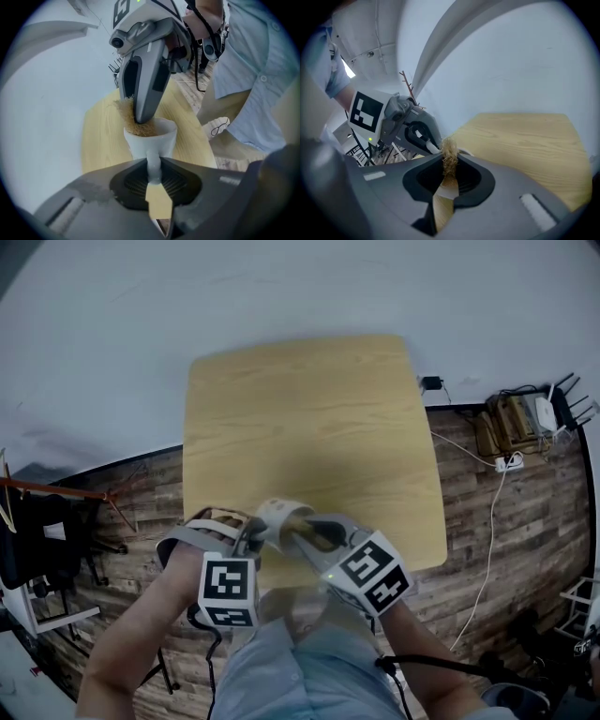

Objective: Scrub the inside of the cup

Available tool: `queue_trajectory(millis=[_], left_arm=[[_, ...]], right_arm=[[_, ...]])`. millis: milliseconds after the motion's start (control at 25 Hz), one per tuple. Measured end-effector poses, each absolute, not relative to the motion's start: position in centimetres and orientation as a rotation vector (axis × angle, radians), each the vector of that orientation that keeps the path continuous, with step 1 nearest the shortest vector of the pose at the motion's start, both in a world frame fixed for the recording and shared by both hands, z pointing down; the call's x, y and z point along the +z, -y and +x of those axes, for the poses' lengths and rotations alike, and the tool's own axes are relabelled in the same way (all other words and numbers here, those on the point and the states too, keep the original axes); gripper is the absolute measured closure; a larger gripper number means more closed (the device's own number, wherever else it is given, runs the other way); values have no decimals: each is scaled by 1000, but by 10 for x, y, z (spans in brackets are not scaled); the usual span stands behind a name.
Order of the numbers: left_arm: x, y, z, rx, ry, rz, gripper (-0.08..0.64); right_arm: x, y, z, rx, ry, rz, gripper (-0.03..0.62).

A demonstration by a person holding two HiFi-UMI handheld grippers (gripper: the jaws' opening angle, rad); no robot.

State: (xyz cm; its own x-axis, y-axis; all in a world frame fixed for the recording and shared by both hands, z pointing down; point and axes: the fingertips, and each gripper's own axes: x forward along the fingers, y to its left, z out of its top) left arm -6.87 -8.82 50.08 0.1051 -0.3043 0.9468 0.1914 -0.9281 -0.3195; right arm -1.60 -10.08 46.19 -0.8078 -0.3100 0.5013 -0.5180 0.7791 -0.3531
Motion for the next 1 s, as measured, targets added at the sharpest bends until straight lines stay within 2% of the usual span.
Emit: queue_trajectory(millis=[480, 1000], left_arm=[[501, 88, -70, -1880, -120, -2049, 491], [502, 88, -71, -1867, -171, -2142, 491]], right_arm=[[488, 110, 11, 644, 2482, 717, 537], [484, 62, 2, 807, 2464, 620, 538]])
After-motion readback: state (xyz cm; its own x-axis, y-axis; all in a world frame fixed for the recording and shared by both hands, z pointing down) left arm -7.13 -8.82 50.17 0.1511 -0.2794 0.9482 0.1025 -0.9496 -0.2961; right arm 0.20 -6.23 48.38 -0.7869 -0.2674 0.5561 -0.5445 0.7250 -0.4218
